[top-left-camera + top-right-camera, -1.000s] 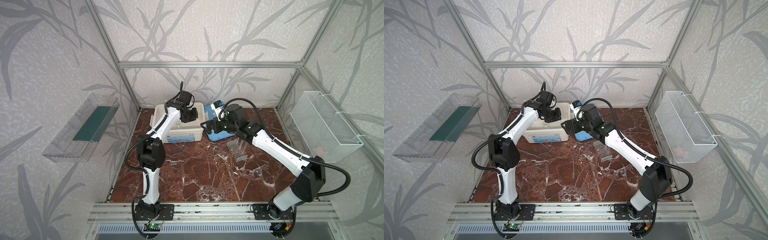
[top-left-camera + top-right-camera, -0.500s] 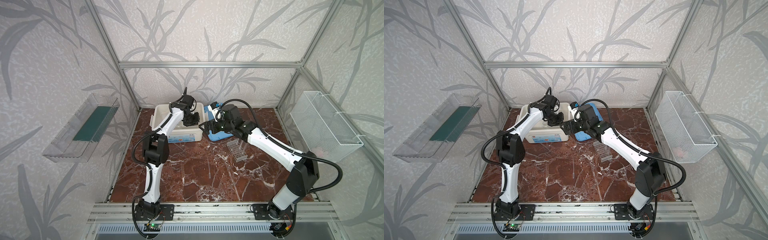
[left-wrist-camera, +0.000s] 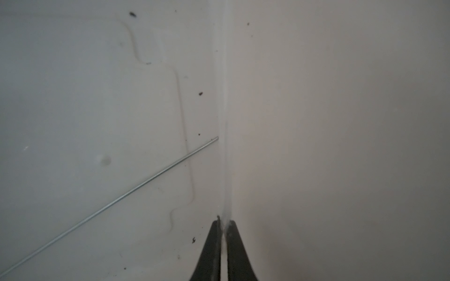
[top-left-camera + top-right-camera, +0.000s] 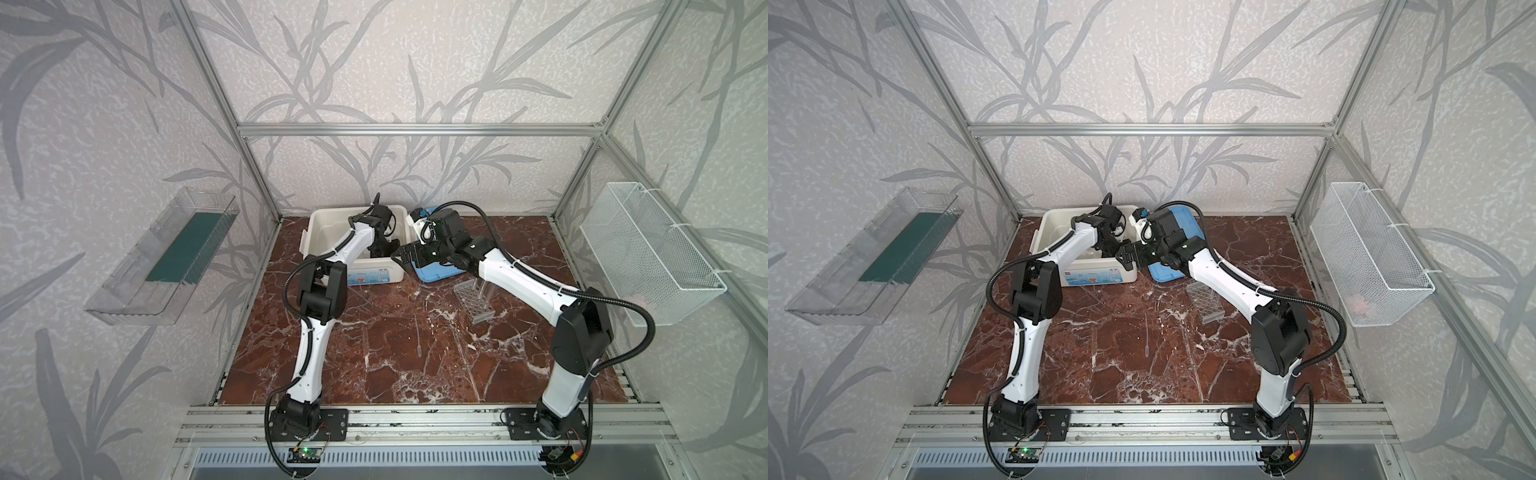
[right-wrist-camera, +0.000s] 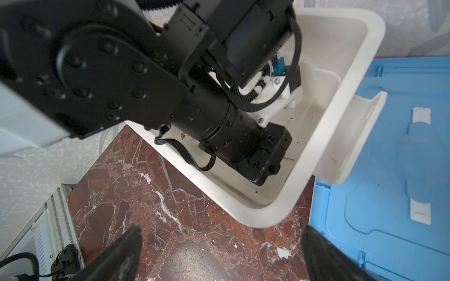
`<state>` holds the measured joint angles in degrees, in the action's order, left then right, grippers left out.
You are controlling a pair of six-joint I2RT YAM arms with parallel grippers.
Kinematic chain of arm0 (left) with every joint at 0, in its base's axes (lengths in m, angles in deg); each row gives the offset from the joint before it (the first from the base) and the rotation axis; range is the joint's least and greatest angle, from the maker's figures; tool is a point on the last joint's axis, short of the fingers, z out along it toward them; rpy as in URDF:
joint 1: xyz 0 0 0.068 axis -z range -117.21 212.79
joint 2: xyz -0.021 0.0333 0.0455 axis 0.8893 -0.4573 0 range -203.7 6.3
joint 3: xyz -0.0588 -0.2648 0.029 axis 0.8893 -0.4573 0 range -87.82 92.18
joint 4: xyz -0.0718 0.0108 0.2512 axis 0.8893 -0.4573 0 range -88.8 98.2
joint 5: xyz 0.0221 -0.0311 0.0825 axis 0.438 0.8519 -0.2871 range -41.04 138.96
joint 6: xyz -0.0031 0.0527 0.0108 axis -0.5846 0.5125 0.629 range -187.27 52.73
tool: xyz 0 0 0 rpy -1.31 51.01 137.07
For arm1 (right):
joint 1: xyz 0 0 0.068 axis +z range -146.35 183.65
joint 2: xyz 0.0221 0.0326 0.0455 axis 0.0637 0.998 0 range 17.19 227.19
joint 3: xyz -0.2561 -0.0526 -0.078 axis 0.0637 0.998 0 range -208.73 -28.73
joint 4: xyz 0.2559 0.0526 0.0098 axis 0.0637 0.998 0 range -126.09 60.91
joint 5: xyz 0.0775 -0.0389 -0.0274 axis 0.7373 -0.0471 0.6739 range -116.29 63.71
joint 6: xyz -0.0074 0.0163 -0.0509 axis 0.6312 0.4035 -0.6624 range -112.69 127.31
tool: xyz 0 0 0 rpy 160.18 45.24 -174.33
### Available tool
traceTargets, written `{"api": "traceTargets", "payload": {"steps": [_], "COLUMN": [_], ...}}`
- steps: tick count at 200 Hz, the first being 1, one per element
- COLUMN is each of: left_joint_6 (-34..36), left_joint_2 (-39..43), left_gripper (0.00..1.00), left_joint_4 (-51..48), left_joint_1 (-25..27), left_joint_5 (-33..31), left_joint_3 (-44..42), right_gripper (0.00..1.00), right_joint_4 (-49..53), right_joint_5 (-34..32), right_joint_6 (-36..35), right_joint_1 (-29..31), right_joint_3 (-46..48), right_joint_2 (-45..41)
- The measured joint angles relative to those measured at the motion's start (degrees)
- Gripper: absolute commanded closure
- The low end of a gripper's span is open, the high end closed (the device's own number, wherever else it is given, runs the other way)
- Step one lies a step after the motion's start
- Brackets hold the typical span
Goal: Organize the chemistry lab equipment
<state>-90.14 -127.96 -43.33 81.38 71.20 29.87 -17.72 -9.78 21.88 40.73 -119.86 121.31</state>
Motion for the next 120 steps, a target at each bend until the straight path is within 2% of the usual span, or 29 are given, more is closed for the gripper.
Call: {"api": "traceTargets", "payload": {"steps": [77, 120], "left_joint_6": [-0.3, -1.0], "left_joint_2": [-1.0, -1.9], "left_gripper": [0.83, 0.75], "left_joint_4": [0.9, 1.3], "left_joint_1": [0.0, 0.0], "left_joint_5": [-1.1, -1.7], "left_joint_3": [-0.2, -0.3], "right_gripper": [0.00, 0.00], "right_joint_4": [0.4, 0.4], "right_joint_5": [-0.2, -0.6], "right_joint_6": [0.0, 0.0], "right_joint_1": [0.0, 0.0], "right_joint_3": [-0.1, -0.1], "right_joint_2": [0.0, 0.0]}}
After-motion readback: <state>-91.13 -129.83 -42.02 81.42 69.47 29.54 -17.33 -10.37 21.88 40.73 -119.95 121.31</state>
